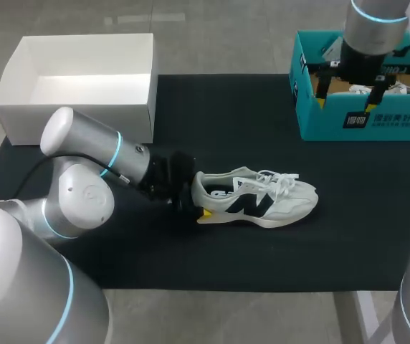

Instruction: Take the shoe out of the shoebox, open the shoe tongue, remove and reinsert the insole, then place the shoe into the shoebox

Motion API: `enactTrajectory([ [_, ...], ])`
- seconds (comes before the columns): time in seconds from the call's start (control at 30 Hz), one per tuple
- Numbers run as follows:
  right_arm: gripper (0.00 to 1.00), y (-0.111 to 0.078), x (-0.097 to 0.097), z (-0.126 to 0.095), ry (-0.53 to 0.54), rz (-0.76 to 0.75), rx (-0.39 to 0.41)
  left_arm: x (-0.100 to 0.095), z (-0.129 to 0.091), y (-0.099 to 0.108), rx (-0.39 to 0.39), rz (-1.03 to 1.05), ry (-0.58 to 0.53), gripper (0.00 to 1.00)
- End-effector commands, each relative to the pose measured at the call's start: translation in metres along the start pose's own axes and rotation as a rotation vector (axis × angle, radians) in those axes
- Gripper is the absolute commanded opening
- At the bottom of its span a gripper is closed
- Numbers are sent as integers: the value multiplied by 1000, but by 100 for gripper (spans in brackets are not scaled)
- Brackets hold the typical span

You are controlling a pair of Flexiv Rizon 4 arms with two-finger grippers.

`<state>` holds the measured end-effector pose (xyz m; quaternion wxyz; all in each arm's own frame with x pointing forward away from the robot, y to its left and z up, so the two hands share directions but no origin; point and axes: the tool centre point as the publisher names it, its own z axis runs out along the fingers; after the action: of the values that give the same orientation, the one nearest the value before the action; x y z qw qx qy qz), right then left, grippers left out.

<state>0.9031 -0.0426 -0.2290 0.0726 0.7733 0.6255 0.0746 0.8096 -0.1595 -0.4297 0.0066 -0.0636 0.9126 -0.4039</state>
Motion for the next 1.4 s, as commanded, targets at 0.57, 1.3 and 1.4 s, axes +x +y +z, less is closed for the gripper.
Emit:
enactTrajectory([
  [0.57,100,-2,28,41,117,-190,82,-1,0,1,-2,0,0,0],
  [1.3,100,-108,114,35,54,-118,116,-1,0,1,-2,0,0,0],
  [1.4,100,-122,126,25,60,-114,102,-1,0,1,-2,0,0,0],
])
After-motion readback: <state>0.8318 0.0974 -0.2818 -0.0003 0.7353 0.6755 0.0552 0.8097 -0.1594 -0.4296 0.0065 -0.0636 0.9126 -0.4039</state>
